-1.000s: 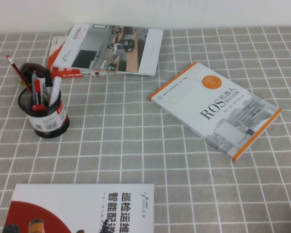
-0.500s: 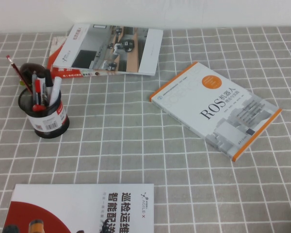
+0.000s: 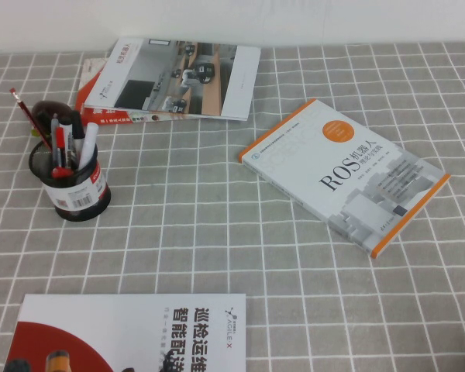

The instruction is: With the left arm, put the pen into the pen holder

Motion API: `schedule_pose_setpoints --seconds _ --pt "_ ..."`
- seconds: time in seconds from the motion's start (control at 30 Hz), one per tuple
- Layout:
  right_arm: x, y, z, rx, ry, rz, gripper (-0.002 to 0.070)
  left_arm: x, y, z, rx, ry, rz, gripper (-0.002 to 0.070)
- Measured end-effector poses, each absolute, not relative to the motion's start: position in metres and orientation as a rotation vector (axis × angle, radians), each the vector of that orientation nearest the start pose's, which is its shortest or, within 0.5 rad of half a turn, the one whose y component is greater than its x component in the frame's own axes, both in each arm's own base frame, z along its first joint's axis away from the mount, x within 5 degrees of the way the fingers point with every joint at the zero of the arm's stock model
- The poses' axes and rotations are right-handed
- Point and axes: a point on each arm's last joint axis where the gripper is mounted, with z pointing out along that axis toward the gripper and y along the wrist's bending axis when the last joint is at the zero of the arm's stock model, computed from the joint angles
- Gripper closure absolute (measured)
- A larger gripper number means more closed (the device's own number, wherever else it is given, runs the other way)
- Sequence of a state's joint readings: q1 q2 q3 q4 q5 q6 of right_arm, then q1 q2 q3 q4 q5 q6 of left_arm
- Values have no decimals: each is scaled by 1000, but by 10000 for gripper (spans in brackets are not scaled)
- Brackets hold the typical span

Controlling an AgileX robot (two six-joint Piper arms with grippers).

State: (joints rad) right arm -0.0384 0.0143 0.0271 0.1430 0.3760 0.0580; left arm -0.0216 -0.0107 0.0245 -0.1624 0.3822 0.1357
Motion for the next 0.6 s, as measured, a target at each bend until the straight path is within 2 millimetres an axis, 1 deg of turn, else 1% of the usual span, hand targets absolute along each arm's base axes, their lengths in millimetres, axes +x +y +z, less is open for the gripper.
schedule_pose_setpoints --seconds 0.6 --pt "54 3 170 182 1891 154 691 52 -7 172 73 1874 -63 675"
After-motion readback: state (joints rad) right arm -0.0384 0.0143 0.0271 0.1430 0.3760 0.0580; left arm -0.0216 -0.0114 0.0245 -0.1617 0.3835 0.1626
